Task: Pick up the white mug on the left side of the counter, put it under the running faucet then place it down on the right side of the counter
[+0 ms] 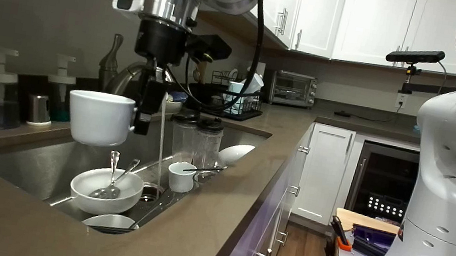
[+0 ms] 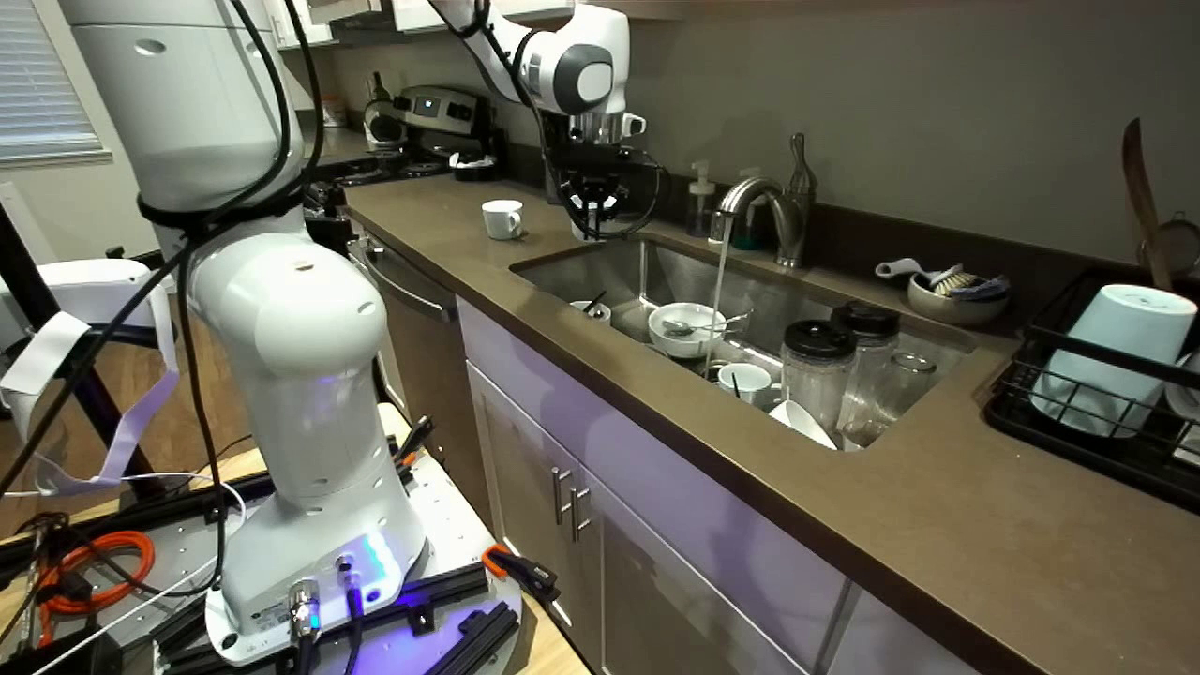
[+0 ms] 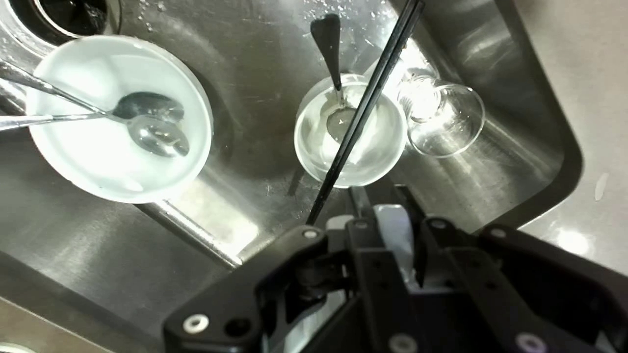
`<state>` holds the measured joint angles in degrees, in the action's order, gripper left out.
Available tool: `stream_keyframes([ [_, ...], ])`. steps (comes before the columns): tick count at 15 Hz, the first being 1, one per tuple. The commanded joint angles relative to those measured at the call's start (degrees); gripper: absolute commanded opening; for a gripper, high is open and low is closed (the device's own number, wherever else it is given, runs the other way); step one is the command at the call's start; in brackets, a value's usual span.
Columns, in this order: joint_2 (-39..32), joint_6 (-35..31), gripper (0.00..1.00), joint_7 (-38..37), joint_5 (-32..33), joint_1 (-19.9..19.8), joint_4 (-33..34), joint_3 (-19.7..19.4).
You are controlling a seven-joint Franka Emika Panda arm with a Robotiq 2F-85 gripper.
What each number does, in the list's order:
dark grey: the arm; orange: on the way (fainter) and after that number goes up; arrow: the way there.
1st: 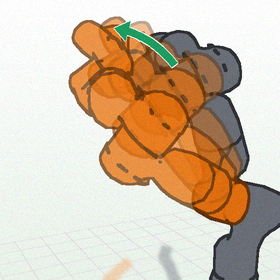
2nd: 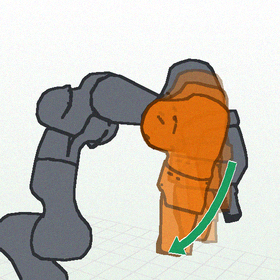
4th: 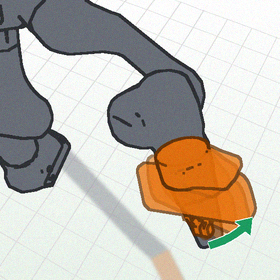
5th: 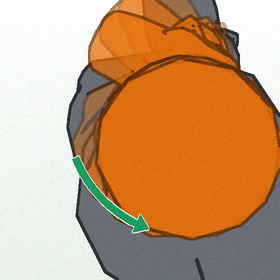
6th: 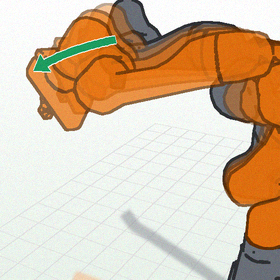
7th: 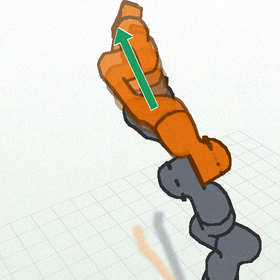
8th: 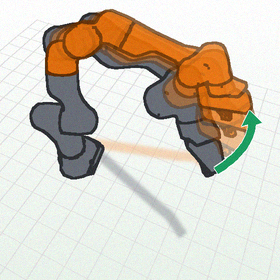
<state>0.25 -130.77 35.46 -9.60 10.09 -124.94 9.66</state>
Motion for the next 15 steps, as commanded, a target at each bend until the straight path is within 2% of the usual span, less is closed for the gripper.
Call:
stream_keyframes([
  [1,0.0,0.2,0.15,-0.1,0.0,0.0,0.1,0.1],
  [3,0.0,0.2,0.15,-0.1,0.0,0.0,0.1,0.1],
  [4,0.0,0.2,0.04,-0.1,0.0,0.0,0.1,0.1],
  [15,5.3,-0.9,0.04,-3.1,-2.1,-3.0,-8.4,-4.2],
])
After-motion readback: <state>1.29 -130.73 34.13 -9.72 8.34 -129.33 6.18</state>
